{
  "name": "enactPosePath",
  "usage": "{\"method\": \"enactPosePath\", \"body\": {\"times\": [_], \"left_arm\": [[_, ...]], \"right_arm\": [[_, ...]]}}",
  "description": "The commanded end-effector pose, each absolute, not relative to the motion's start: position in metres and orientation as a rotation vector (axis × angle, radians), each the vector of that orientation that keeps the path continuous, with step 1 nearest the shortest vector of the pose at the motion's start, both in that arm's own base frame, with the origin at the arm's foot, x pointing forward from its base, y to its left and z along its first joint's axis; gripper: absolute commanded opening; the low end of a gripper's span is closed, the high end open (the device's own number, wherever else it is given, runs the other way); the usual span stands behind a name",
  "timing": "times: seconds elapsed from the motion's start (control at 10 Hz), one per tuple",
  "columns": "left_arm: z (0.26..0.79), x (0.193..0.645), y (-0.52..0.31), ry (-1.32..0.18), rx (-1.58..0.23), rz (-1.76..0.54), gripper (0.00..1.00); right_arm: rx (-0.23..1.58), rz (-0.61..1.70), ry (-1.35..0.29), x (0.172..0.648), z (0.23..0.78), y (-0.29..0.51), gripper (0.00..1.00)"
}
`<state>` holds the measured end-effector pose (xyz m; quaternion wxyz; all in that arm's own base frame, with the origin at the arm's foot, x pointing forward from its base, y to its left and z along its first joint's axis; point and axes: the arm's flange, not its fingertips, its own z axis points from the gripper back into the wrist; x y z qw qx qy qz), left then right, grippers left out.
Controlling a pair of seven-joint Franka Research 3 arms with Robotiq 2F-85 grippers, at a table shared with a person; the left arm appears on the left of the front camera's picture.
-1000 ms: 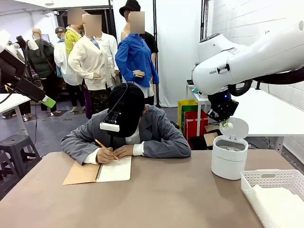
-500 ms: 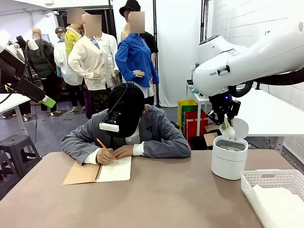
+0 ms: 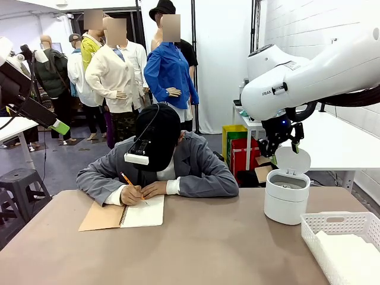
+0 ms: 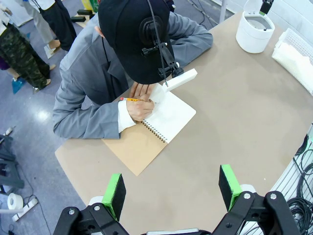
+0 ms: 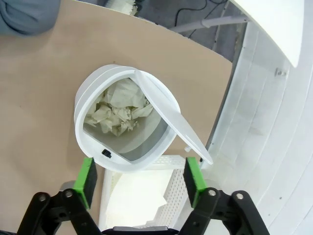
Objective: Sort the paper based on its condition.
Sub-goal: If a person hands you a paper, place it in the Organizing basket , and if it's crumpled, put it in the Trash can.
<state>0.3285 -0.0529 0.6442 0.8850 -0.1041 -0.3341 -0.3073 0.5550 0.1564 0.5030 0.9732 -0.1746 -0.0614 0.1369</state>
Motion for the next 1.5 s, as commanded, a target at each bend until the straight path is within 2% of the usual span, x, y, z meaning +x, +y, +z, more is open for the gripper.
{"method": "enactPosePath", "body": {"times": [0.0,0.6,0.7,1.4], "left_arm": [[0.6442,0.3283,-0.0523,-0.696,-0.215,-0.642,1.00],[0.6442,0.3283,-0.0523,-0.696,-0.215,-0.642,1.00],[0.6442,0.3283,-0.0523,-0.696,-0.215,-0.642,1.00],[0.6442,0.3283,-0.0523,-0.696,-0.215,-0.642,1.00]], "right_arm": [[-0.378,0.270,-0.126,0.5516,0.5002,0.1565,1.00],[-0.268,0.292,-0.130,0.5426,0.5071,0.1547,1.00],[-0.340,0.274,-0.132,0.5517,0.5094,0.1573,1.00],[-0.340,0.274,-0.132,0.5517,0.5094,0.1573,1.00]]}}
